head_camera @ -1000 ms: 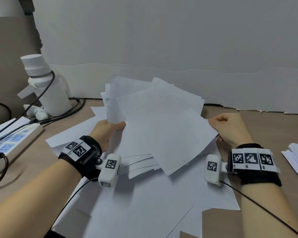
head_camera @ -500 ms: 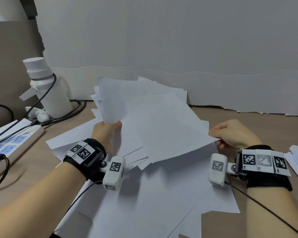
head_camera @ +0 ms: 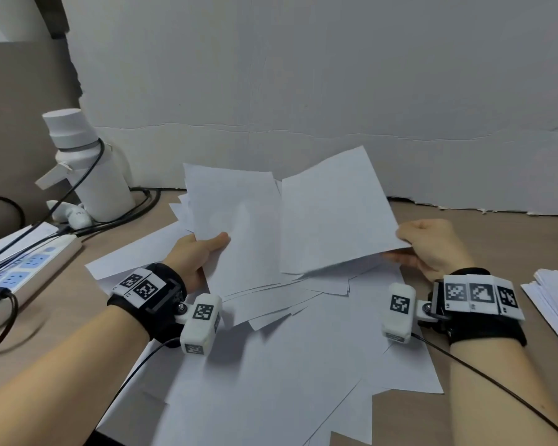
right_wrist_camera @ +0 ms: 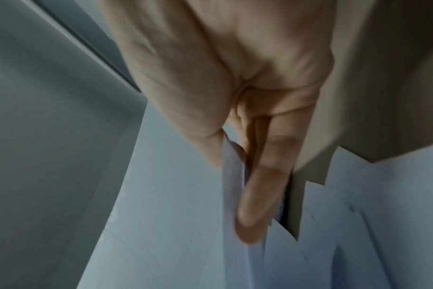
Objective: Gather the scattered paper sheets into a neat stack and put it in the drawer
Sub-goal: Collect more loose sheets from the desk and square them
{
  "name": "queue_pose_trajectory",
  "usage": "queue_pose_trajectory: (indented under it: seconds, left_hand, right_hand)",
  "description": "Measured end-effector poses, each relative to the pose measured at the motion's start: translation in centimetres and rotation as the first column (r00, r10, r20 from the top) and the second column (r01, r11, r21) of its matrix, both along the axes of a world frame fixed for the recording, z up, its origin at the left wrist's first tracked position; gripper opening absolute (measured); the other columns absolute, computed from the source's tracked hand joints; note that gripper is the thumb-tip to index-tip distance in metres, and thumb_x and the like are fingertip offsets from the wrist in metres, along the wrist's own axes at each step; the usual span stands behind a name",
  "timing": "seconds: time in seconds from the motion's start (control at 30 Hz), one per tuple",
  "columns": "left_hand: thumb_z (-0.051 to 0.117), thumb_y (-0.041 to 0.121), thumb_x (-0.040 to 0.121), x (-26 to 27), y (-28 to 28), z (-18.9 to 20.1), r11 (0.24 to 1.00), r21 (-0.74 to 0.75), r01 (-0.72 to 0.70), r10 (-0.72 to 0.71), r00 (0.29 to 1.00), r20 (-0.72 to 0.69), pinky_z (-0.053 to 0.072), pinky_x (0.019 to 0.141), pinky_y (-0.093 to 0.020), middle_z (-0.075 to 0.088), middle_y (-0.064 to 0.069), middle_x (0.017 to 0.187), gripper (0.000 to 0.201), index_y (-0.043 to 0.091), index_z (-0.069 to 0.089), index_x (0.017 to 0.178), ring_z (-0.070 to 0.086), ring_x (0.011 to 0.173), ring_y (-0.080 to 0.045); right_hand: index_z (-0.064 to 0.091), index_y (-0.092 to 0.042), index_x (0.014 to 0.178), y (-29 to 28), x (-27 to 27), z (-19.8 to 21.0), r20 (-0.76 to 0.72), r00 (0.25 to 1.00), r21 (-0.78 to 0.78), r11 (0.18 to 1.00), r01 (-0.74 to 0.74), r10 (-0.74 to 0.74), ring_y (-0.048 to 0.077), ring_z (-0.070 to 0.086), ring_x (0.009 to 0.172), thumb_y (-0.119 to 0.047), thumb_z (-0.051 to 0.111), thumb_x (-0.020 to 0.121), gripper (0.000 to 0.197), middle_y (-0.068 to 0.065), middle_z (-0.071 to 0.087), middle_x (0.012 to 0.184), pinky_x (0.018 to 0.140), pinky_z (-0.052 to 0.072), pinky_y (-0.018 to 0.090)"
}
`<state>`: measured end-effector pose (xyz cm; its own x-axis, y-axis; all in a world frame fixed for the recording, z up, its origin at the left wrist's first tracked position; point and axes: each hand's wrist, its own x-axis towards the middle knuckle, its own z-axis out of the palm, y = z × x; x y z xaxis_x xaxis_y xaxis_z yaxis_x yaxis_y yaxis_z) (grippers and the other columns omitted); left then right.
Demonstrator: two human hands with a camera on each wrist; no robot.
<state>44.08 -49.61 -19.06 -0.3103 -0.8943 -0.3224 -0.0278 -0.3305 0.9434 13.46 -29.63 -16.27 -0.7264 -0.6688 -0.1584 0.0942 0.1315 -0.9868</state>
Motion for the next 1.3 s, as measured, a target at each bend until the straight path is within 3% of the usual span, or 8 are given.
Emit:
queue_pose_trajectory:
  seconds: [0.23, 0.4, 0.6, 0.7, 0.87, 1.0, 1.17, 1.3]
  left_hand:
    - [0.065, 0.01, 0.095, 0.6, 0.2, 1.1, 0.99, -0.041, 0.133, -0.131, 0.99, 0.046, 0.059, 0.074, -0.039, 0.075, -0.017, 0.106, 0.023, 0.0, 0.065, 0.116, 0.074, 0.085, -0.031]
    - [0.067, 0.005, 0.093, 1.4, 0.0, 1.0, 0.983, -0.046, 0.178, -0.168, 0.97, 0.173, 0.059, 0.068, -0.036, 0.074, -0.021, 0.106, 0.024, -0.003, 0.065, 0.116, 0.073, 0.077, -0.029]
    - [0.063, 0.0, 0.095, 1.5, -0.5, 0.1, 0.998, 0.005, 0.06, -0.06, 0.963, 0.262, 0.053, 0.08, -0.045, 0.068, -0.023, 0.106, 0.027, -0.007, 0.06, 0.121, 0.065, 0.088, -0.038]
    - [0.06, -0.002, 0.096, 1.5, -0.5, -0.1, 0.999, 0.025, 0.041, -0.046, 0.967, 0.251, 0.054, 0.088, -0.05, 0.067, -0.025, 0.116, 0.03, -0.006, 0.057, 0.125, 0.066, 0.098, -0.041]
    - [0.058, -0.005, 0.093, 1.8, 0.0, 0.2, 0.999, 0.03, 0.03, -0.036, 0.971, 0.237, 0.053, 0.093, -0.055, 0.068, -0.026, 0.118, 0.028, -0.003, 0.06, 0.121, 0.066, 0.105, -0.046]
    - [0.055, -0.006, 0.093, 2.7, 0.1, 0.7, 0.999, 0.022, -0.046, 0.04, 0.977, 0.208, 0.055, 0.076, -0.043, 0.066, -0.024, 0.11, 0.027, -0.005, 0.059, 0.12, 0.065, 0.09, -0.04]
    - [0.056, -0.005, 0.093, 2.0, 1.5, 1.2, 0.996, 0.066, -0.055, 0.05, 0.996, 0.069, 0.056, 0.086, -0.053, 0.066, -0.024, 0.11, 0.028, -0.007, 0.058, 0.121, 0.067, 0.09, -0.038]
    - [0.05, 0.008, 0.102, -0.5, 3.1, 1.7, 0.993, 0.054, -0.106, 0.113, 0.983, -0.142, 0.054, 0.085, -0.044, 0.068, -0.021, 0.112, 0.027, -0.004, 0.058, 0.125, 0.066, 0.091, -0.035]
  right_hand:
    - [0.069, 0.002, 0.1, -0.2, -1.0, -1.2, 0.026, 0.984, 0.279, 0.944, -0.175, 0.175, 0.033, 0.072, 0.078, -0.007, 0.072, 0.085, 0.017, 0.02, 0.07, 0.104, 0.065, 0.06, 0.038]
    - [0.068, 0.006, 0.103, -0.5, -0.7, -0.3, -0.229, 0.939, 0.531, 0.842, -0.101, 0.256, 0.02, 0.056, 0.054, -0.015, 0.072, 0.085, 0.027, 0.009, 0.065, 0.074, 0.037, 0.037, 0.017]
    - [0.066, -0.008, 0.083, 0.6, -0.8, 1.4, -0.406, 0.907, 0.04, 0.99, 0.138, -0.11, 0.012, 0.057, 0.064, -0.004, 0.062, 0.091, 0.01, 0.008, 0.067, 0.086, 0.055, 0.048, 0.022]
    - [0.066, -0.017, 0.078, 1.2, 0.0, 2.3, -0.262, 0.945, -0.135, 0.977, 0.163, -0.194, 0.019, 0.065, 0.071, -0.01, 0.063, 0.093, 0.017, 0.003, 0.069, 0.083, 0.071, 0.055, 0.035]
    - [0.07, -0.013, 0.093, 0.6, 1.5, 2.9, -0.169, 0.954, -0.288, 0.938, 0.191, -0.246, 0.013, 0.068, 0.071, -0.012, 0.064, 0.093, 0.006, -0.002, 0.07, 0.084, 0.068, 0.059, 0.032]
    - [0.067, -0.018, 0.088, 0.6, 2.0, 3.4, -0.065, 0.956, -0.451, 0.863, 0.227, -0.286, 0.013, 0.07, 0.076, -0.011, 0.063, 0.094, 0.011, -0.001, 0.072, 0.088, 0.072, 0.059, 0.034]
    - [0.065, -0.014, 0.085, -2.2, 4.3, 1.8, -0.067, 0.987, -0.328, 0.937, 0.118, -0.147, 0.027, 0.069, 0.089, -0.002, 0.064, 0.091, 0.013, 0.009, 0.072, 0.094, 0.088, 0.057, 0.048]
    - [0.062, 0.005, 0.084, -3.6, 5.5, 0.0, -0.106, 0.994, -0.097, 0.995, 0.004, -0.014, 0.03, 0.067, 0.084, -0.001, 0.065, 0.088, 0.008, 0.021, 0.07, 0.091, 0.079, 0.056, 0.046]
